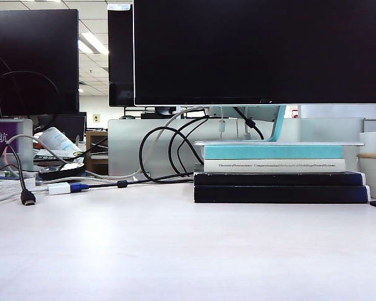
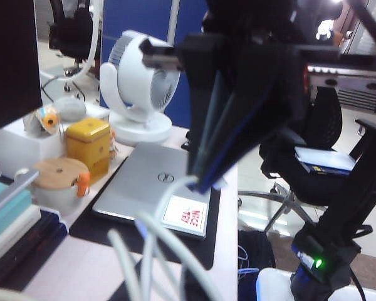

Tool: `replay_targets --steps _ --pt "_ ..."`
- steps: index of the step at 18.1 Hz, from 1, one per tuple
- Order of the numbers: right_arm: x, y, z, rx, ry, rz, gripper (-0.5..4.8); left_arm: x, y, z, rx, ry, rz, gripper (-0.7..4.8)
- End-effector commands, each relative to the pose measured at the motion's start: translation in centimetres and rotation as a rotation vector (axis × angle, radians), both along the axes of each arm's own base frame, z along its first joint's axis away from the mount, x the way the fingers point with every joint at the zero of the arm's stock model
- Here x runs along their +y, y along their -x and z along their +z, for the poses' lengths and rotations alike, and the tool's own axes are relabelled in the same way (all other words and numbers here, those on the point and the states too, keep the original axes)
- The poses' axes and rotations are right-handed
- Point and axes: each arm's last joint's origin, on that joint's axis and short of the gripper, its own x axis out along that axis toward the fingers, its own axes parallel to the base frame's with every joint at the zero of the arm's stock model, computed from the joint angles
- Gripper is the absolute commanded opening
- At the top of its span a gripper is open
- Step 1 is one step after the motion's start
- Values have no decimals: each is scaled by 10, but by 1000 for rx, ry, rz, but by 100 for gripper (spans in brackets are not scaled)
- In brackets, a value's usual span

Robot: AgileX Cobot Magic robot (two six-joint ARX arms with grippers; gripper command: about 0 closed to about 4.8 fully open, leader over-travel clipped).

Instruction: Unfold the white charging cable into a straight cable.

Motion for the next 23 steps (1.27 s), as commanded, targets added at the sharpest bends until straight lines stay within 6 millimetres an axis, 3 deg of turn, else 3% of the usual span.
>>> replay_targets --steps 1,2,4,7,8,9,14,21,23 --pt "3 3 6 21 -116 97 -5 0 0 3 -12 10 31 74" --pt "3 3 6 29 -137 119 6 1 0 2 -7 5 42 74" --pt "5 2 9 29 -179 128 261 0 1 -2 5 -26 -2 75" --pt "5 1 10 34 -189 119 261 1 7 -5 27 -32 -186 75" --pt "5 1 10 36 -189 119 241 1 8 -4 27 -24 -246 75" --pt "5 1 10 36 -189 120 188 1 9 -3 16 -14 -280 75" --pt "11 13 6 137 -200 214 176 1 8 -1 -9 -3 -262 75" --pt "21 22 4 144 -157 256 176 2 7 2 27 11 -243 75" --pt "24 21 0 164 -134 252 176 2 8 20 -23 63 -245 75"
